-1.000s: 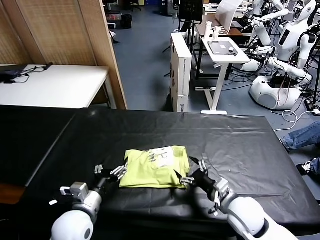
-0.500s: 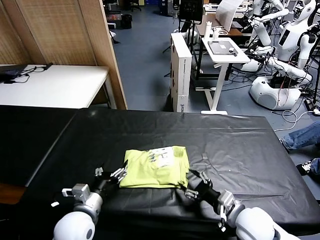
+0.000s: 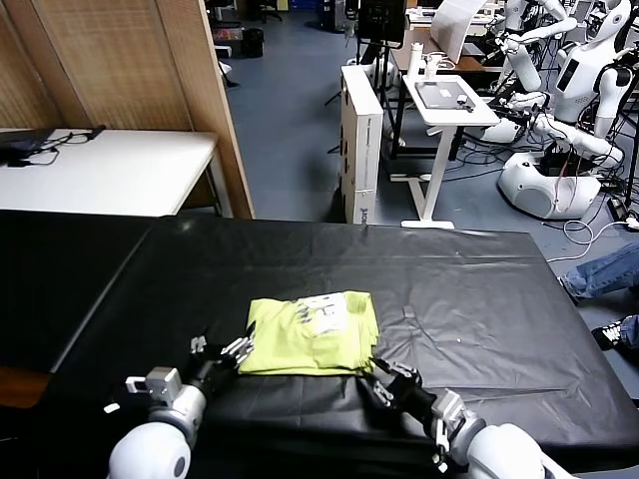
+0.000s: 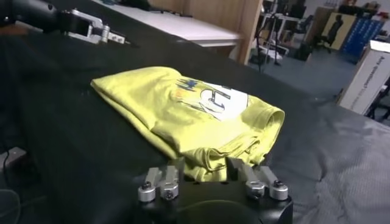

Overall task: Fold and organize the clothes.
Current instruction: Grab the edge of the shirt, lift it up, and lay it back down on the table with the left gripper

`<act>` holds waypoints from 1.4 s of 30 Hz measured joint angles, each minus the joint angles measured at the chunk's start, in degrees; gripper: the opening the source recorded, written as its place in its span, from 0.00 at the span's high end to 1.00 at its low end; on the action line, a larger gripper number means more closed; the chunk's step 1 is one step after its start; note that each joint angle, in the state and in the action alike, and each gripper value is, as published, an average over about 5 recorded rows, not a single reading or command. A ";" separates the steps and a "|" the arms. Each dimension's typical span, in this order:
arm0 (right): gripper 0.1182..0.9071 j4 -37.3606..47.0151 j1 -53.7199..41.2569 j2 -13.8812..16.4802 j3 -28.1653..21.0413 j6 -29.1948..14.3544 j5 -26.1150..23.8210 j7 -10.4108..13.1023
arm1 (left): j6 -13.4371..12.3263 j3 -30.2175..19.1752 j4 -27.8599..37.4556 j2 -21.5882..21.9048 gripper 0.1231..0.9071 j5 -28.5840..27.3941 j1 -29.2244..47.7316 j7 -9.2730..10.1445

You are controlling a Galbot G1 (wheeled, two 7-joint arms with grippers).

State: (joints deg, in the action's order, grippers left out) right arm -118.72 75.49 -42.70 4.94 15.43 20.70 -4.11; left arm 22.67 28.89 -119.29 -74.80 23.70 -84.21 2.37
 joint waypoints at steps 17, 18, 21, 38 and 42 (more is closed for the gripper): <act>0.49 -4.98 5.13 1.74 4.53 5.21 3.65 4.44 | -1.11 -0.16 1.51 -1.19 0.00 -1.14 -0.10 -0.01; 0.42 -5.12 5.17 1.56 4.78 5.26 3.87 4.79 | -1.57 -0.16 1.72 -1.37 0.00 -1.30 -0.06 -0.06; 0.20 -5.38 5.13 0.97 5.39 5.37 4.47 5.20 | -3.06 -0.20 2.33 -2.15 0.00 -1.90 0.03 -0.17; 0.00 -11.93 9.33 -1.41 14.64 5.18 11.03 7.07 | -12.98 -1.74 8.36 -10.66 0.00 -5.66 0.91 -0.10; 0.00 -12.62 9.74 -1.60 16.02 5.18 11.48 7.08 | -12.80 -1.96 9.52 -11.41 0.00 -4.50 1.37 -0.11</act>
State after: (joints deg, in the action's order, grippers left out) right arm -131.33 85.23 -44.29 20.96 20.61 32.17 2.97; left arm 9.88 26.93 -109.77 -86.21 19.21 -82.85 2.26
